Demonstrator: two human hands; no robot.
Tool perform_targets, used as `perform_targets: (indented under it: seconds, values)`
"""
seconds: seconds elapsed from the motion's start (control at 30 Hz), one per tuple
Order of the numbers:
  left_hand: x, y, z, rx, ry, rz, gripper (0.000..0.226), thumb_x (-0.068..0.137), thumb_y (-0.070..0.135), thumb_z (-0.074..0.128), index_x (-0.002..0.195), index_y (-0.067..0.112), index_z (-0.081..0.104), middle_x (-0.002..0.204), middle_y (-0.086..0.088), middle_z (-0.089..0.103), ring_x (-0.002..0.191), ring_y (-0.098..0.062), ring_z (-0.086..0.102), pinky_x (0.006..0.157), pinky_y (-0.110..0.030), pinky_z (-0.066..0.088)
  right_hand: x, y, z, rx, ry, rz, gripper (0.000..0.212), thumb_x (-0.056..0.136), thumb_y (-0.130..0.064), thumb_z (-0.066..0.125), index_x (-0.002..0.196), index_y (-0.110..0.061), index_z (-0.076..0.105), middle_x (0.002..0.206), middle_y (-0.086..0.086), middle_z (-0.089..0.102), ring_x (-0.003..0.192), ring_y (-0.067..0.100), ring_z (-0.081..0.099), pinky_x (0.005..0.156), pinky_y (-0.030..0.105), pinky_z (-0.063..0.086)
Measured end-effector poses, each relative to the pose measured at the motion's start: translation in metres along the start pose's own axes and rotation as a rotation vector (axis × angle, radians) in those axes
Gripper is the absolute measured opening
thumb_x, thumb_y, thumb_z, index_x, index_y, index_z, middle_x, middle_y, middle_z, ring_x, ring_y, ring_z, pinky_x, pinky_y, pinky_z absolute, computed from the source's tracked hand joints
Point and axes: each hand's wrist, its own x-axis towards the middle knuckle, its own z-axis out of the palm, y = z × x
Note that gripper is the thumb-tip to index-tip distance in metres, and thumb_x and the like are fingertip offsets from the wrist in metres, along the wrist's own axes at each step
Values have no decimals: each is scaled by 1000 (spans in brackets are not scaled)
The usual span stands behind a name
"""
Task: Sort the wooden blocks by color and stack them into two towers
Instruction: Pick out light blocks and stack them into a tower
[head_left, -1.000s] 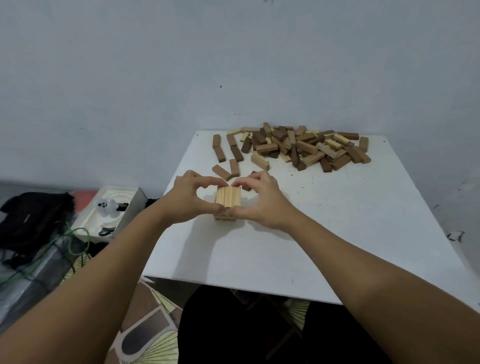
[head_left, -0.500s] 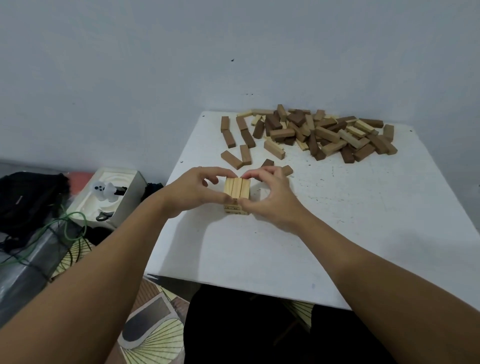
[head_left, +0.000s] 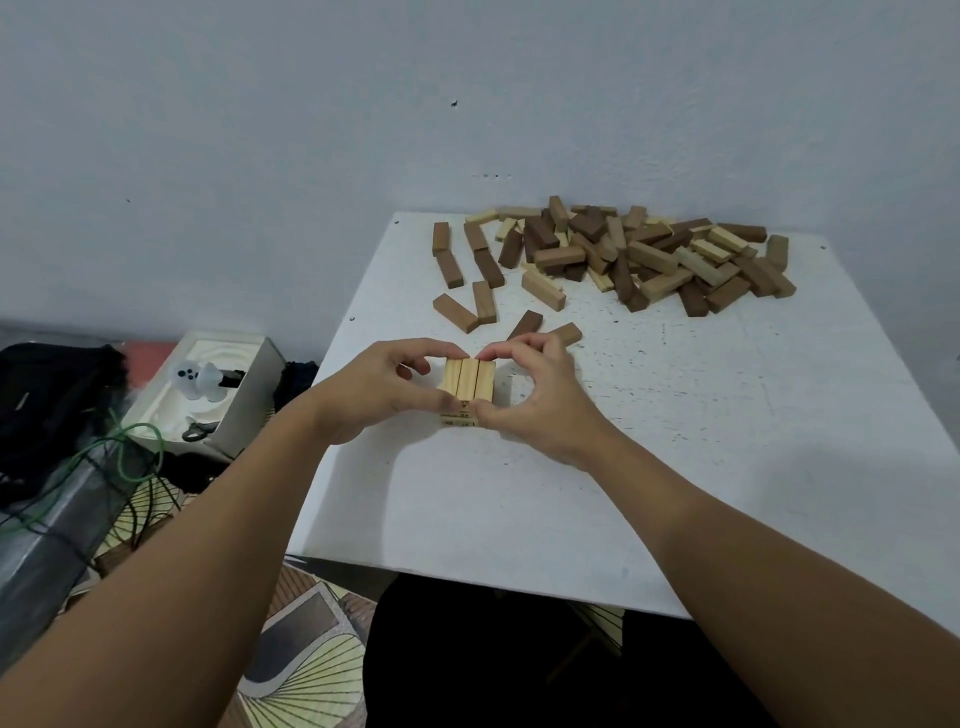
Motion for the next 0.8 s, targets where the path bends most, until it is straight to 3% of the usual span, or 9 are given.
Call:
perform_targets:
  seconds: [0.2,0.43,0.6,0.8]
  values:
    - [1,-4,-1,-36,-20,13,61,60,32,92,117,45,76,110,-1,44,95,-17,43,91,-27,41,-2,1,-2,-16,-6,1,51,77,-33,87,120,-44,63,133,-10,34,133,9,28,73,2,37]
    - [-1,-13,-10,-81,-78,-20,85,56,24,97,132,49,66,113,1,44,97,-15,41,93,-23,41,-4,2,-7,-17,-43,-6,68,75,-41,90,133,-46,56,137,-10,30,135,8,28,72,-8,34]
    - [1,-19,-13,-90,-79,-9,78,58,16,98,127,41,72,109,1,44,94,-14,41,93,-21,39,-4,6,-7,-13,-21,-6,65,74,-37,90,130,-42,58,136,-9,32,135,9,32,71,-8,36]
    - [4,-19,-11,-86,-71,13,70,56,23,96,122,38,76,105,1,43,90,-15,38,89,-22,37,-3,8,-6,9,-25,-14,56,74,-34,91,122,-42,64,135,-8,35,135,9,33,73,-7,37]
